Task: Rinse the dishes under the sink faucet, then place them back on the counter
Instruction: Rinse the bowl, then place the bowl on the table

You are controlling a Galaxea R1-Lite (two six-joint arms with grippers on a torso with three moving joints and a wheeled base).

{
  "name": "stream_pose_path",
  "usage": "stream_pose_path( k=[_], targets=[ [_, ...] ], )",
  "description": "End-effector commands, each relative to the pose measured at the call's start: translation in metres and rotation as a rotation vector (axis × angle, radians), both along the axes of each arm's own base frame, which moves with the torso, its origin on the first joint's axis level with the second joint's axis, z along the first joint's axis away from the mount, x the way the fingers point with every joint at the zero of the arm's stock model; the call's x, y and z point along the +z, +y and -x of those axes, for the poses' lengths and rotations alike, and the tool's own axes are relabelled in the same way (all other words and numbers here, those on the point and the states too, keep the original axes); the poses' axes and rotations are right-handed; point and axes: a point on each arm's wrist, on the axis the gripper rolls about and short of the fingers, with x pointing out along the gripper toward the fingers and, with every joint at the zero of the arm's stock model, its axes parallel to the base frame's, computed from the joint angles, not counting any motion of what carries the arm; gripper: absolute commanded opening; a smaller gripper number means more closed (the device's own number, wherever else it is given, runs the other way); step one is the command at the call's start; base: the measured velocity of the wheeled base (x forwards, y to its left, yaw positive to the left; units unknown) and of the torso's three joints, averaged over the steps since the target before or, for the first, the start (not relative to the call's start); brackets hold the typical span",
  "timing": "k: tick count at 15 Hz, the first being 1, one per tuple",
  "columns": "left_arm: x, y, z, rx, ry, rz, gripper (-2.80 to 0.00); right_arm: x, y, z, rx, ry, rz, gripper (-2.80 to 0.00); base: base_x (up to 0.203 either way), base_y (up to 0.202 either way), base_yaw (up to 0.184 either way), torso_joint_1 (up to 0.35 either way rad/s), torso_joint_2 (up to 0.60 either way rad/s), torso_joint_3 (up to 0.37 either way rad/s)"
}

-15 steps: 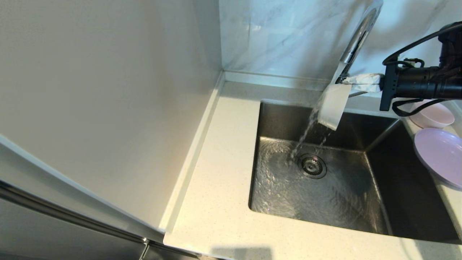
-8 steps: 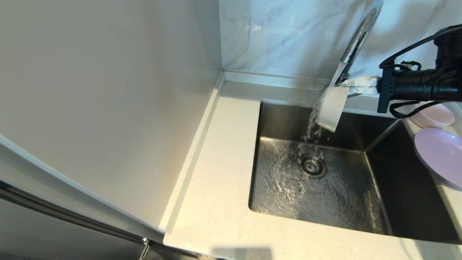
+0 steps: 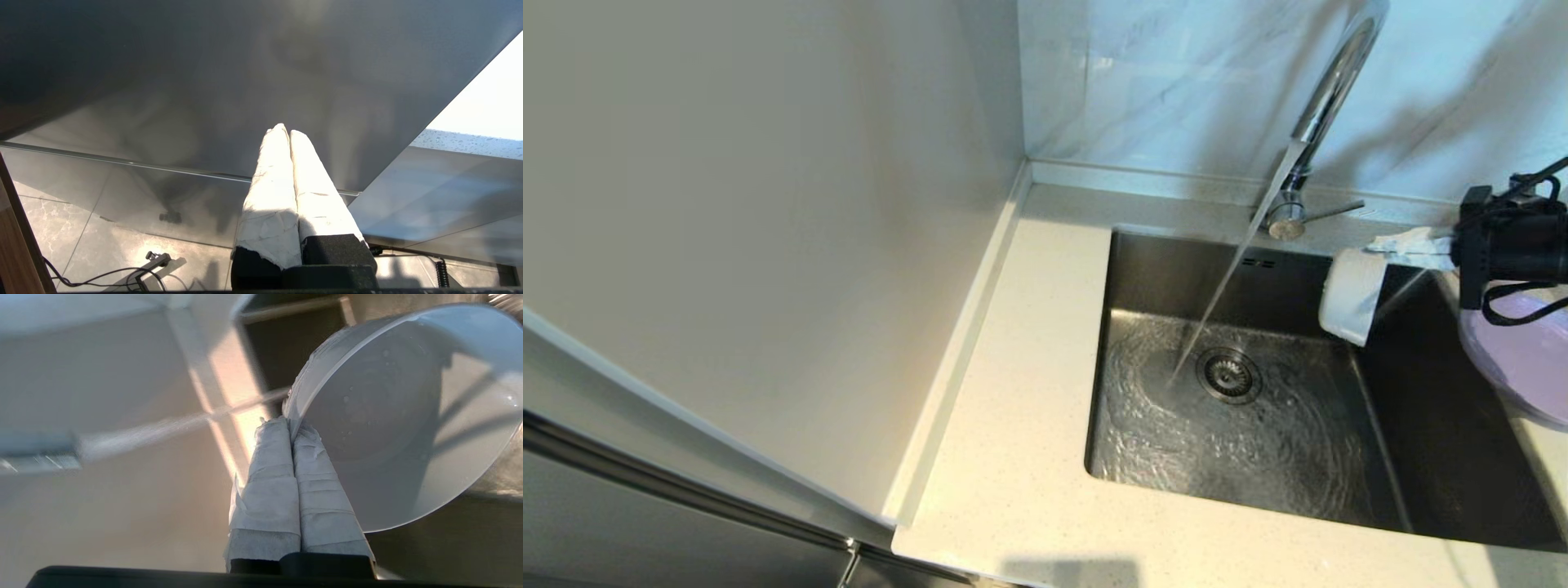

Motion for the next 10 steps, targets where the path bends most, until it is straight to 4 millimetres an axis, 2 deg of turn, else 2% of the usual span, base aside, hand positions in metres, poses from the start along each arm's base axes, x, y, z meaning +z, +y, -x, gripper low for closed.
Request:
stream_pose_path(
  k=[1, 4, 7, 10],
  targets=[
    [0.0, 0.0, 0.0, 0.0, 0.0, 0.0, -2.8, 0.012, 0.001, 0.028, 0.054, -0.139, 0.187, -2.8, 0.0, 0.0, 0.0, 0.0, 0.0, 0.0],
    [0.0, 0.0, 0.0, 0.001, 0.0, 0.0, -2.8, 0.017, 0.012, 0.062, 0.167, -0.342, 0.48, -2.8, 0.0, 0.0, 0.0, 0.0, 0.0, 0.0],
    [0.0, 0.0, 0.0, 0.001, 0.0, 0.0, -2.8, 0.021, 0.02, 0.088, 0.243, -0.519, 0.739, -2.8, 0.0, 0.0, 0.0, 0.0, 0.0, 0.0],
    [0.0, 0.0, 0.0, 0.001, 0.0, 0.0, -2.8, 0.038, 0.024, 0.102, 0.18, -0.786, 0.984, -2.8, 0.0, 0.0, 0.0, 0.0, 0.0, 0.0]
  ],
)
